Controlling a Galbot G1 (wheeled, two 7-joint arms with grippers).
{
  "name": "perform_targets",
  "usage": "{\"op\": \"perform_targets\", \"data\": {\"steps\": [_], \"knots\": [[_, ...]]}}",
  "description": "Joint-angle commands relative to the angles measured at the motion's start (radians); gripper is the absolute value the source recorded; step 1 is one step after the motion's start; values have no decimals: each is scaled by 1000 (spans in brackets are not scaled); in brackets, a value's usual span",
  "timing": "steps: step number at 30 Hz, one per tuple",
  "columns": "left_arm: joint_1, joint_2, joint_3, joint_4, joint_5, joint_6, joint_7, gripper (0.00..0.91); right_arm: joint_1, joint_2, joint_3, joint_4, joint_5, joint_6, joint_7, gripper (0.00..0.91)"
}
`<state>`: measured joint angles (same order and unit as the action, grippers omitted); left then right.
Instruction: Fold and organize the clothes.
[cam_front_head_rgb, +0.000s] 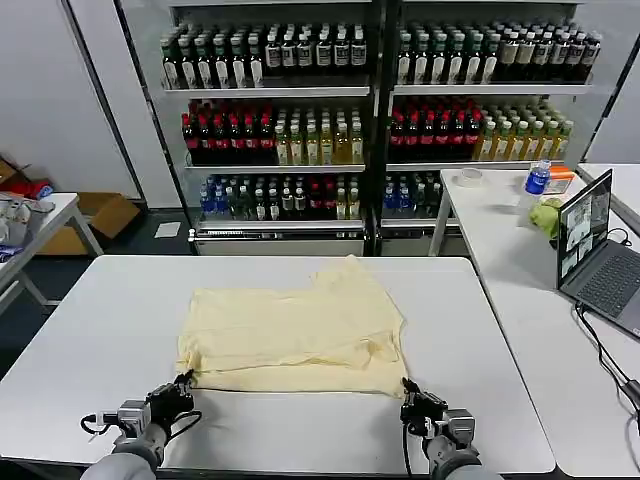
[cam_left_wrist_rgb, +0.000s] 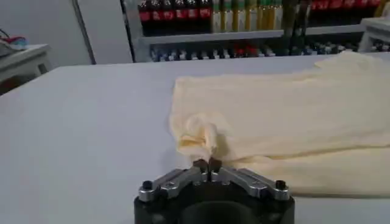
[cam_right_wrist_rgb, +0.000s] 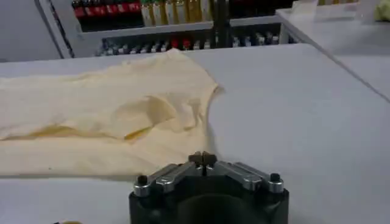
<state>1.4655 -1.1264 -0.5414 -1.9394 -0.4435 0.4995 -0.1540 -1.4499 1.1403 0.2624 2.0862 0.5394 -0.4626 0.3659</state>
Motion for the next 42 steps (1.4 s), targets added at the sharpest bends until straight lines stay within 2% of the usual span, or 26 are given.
{"op": "perform_targets", "data": {"steps": [1,6,13,23,24,25,26,27,30,35,38,42], "knots": [[73,-6,-13,-57,-4,7,0,10,-94,-16,43,75,11,4,-4,0],[145,5,-45,-118,-20,8,-1,10,-166,-18,73,144,-56,-12,-17,0],[247,17,-92,-180,-29,3,-1,10,-318,-21,95,233,-197,-16,-49,0],[335,21,-128,-226,-16,12,-7,10,-474,-4,110,309,-312,-33,-61,0],[339,20,-130,-227,-8,17,-7,60,-478,-2,111,310,-317,-33,-67,0],[341,18,-134,-228,2,18,-8,715,-485,0,113,313,-324,-34,-76,0],[343,17,-137,-231,5,25,-10,907,-488,0,112,315,-333,-35,-95,161],[345,16,-139,-233,2,33,-12,907,-489,2,109,317,-342,-37,-104,907],[352,16,-141,-241,2,36,-14,907,-486,9,98,315,-370,-22,-124,907],[367,17,-176,-294,3,38,-13,907,-468,17,102,310,-413,63,-139,907],[359,23,-208,-313,3,38,-22,907,-444,9,112,315,-416,99,-136,907],[322,50,-251,-329,-5,34,-22,907,-389,-1,134,310,-382,112,-125,907]]}}
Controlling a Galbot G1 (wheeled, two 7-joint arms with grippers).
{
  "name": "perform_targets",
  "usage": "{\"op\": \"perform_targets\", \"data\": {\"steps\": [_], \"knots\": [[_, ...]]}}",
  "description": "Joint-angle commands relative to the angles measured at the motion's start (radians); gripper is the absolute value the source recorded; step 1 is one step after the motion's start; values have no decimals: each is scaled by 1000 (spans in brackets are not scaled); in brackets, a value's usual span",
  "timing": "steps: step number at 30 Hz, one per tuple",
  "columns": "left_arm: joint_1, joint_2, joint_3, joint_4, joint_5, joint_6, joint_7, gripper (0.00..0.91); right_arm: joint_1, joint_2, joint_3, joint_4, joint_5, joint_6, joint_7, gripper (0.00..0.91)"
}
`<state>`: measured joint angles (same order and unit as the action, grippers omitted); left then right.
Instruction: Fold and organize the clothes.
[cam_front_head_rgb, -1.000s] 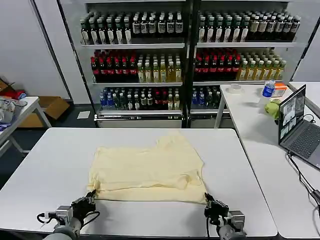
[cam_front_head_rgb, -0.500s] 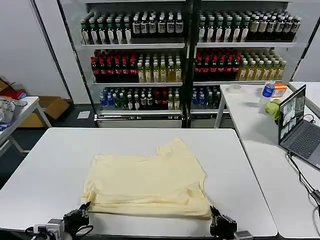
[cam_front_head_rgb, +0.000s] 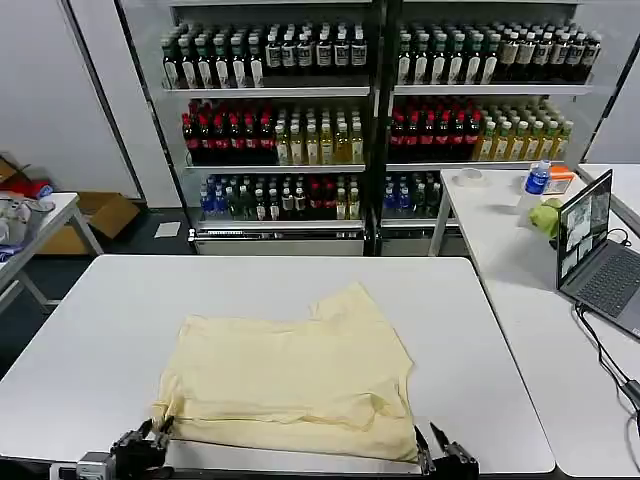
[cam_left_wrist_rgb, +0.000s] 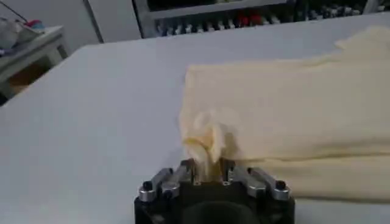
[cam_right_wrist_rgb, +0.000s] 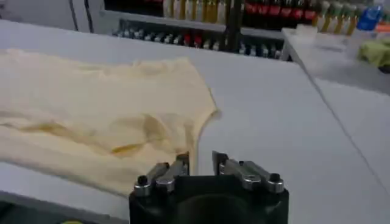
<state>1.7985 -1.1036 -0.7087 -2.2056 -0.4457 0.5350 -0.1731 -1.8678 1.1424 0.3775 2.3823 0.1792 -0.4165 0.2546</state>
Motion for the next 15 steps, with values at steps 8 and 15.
{"op": "perform_targets", "data": {"steps": [8,15], "knots": [[-157,106,-106,27,-111,-14,-17,907,220,-31,8,-54,91,41,19,907],[-306,147,10,166,-148,-17,-7,907,490,-62,-82,-198,204,-4,71,907]]}}
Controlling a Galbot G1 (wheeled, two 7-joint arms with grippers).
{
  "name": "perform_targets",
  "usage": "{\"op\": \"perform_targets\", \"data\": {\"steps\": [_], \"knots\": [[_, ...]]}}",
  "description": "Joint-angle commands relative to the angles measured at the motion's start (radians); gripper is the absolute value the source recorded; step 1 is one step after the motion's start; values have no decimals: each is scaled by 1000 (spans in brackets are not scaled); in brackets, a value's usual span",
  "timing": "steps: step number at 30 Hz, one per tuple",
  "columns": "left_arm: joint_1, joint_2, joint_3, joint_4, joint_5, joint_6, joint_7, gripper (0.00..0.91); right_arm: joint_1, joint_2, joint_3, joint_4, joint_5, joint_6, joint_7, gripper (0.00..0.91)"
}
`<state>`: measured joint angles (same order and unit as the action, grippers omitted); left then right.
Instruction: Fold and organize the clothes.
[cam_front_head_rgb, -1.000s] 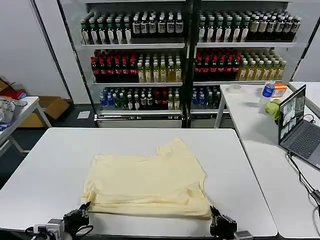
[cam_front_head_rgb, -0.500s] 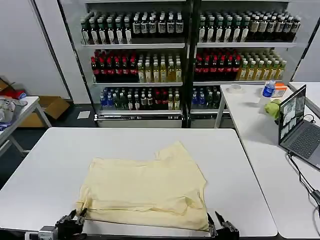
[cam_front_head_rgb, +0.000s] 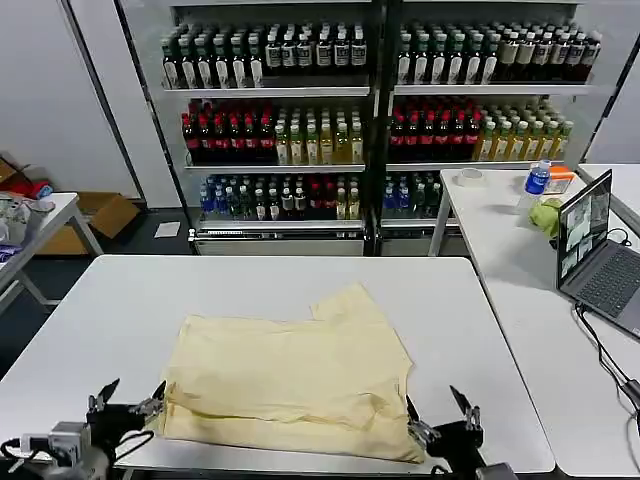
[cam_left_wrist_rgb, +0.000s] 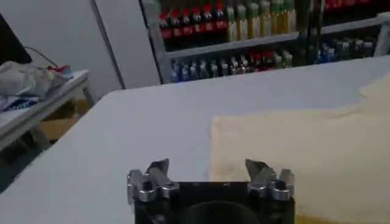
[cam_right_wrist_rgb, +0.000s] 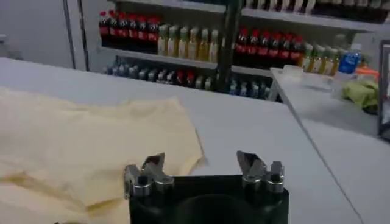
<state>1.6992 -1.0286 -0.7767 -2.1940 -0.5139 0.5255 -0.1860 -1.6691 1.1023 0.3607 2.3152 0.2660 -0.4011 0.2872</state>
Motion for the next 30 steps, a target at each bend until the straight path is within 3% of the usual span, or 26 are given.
{"op": "perform_targets", "data": {"steps": [1,16,30], "knots": [[-219,72,93,157,-81,-7,8,907,299,-22,-75,-137,123,-24,42,907],[-610,128,370,435,-99,17,22,907,859,34,-301,-565,329,-156,122,907],[-791,109,472,633,-111,50,34,907,1047,147,-389,-859,403,-176,138,907]]}}
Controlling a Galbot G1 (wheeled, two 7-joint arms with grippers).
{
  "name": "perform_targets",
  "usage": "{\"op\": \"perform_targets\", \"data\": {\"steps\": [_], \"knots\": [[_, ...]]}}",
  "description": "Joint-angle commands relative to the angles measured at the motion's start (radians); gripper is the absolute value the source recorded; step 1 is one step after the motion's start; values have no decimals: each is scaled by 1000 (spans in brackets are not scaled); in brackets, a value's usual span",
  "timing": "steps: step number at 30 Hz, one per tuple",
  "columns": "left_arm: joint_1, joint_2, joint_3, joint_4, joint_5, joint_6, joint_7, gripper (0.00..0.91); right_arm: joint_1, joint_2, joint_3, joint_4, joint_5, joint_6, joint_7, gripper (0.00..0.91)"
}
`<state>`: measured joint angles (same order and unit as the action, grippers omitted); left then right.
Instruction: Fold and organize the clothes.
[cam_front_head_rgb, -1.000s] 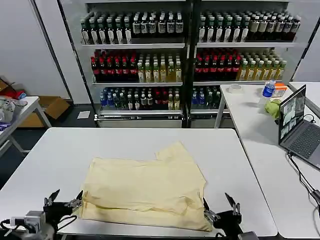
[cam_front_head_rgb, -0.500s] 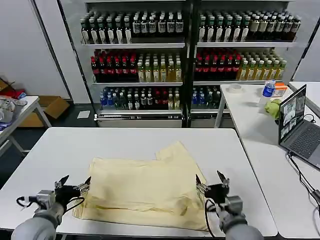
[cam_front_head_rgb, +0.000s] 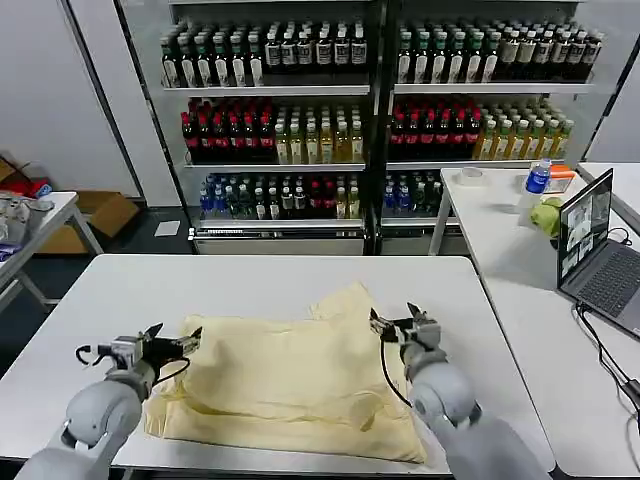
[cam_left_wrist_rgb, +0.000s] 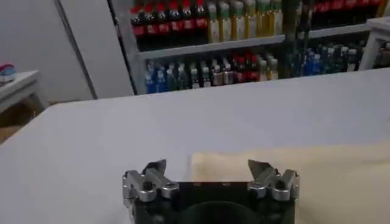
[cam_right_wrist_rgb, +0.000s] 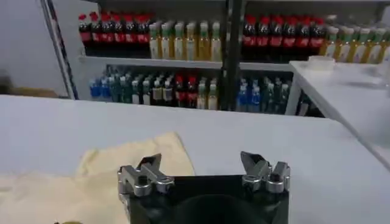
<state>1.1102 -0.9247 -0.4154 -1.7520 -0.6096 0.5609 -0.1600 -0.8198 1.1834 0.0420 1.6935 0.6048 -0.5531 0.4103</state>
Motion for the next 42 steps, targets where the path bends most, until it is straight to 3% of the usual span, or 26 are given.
{"op": "perform_targets", "data": {"steps": [1,11,20,22,23,24,25,26,28,29,30,42], "knots": [[-211,5,118,204,-17,15,7,907,206,75,-70,-254,67,-24,18,907],[-284,-9,183,290,-22,16,7,907,282,147,-95,-384,82,-22,26,907],[-262,-5,179,280,-25,17,-3,887,319,161,-105,-454,115,-23,29,907],[-249,-2,177,277,-25,17,-2,635,322,163,-104,-458,121,-24,29,907],[-242,-1,176,271,-25,16,-1,343,323,166,-102,-461,135,-24,28,907],[-234,1,174,267,-25,16,-1,111,323,168,-103,-462,142,-25,28,907],[-230,1,173,264,-25,16,0,50,322,168,-105,-462,147,-25,27,887],[-225,1,170,260,-25,16,0,10,318,169,-109,-460,158,-25,25,564],[-218,1,167,255,-25,16,3,10,314,170,-116,-459,162,-25,21,262],[-213,2,166,254,-27,16,4,10,311,171,-120,-461,164,-26,16,50],[-210,2,166,252,-28,16,5,10,309,172,-121,-462,167,-26,17,0],[-177,5,147,232,-49,16,22,10,295,169,-126,-449,178,-24,1,0]]}}
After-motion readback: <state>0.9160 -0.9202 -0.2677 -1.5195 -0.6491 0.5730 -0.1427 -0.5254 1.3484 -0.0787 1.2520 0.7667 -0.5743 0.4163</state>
